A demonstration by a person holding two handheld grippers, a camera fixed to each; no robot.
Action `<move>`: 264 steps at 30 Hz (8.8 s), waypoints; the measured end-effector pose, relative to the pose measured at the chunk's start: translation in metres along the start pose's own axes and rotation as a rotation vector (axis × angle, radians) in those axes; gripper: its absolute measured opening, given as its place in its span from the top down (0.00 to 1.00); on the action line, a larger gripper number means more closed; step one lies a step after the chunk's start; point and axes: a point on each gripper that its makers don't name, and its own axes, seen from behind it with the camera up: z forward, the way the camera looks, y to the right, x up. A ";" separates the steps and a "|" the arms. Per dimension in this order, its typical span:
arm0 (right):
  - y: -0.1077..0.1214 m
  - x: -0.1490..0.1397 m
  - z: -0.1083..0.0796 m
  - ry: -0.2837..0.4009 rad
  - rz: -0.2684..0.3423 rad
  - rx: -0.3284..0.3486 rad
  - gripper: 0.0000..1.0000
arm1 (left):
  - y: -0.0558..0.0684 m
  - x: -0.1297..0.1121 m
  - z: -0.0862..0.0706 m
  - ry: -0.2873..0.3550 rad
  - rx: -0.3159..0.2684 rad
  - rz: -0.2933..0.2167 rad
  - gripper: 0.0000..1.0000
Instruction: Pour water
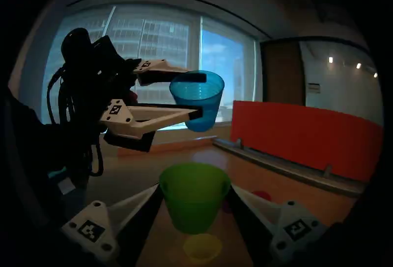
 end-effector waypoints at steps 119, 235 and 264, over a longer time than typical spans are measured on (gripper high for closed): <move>0.002 0.006 -0.002 0.003 -0.036 0.000 0.10 | -0.002 0.033 0.011 0.045 0.036 0.508 0.13; 0.015 0.016 -0.007 0.044 -0.037 -0.032 0.10 | -0.007 0.046 0.016 0.089 0.077 0.586 0.13; 0.022 0.026 -0.009 0.080 -0.041 -0.050 0.10 | -0.020 0.015 0.019 0.059 0.015 -0.278 0.13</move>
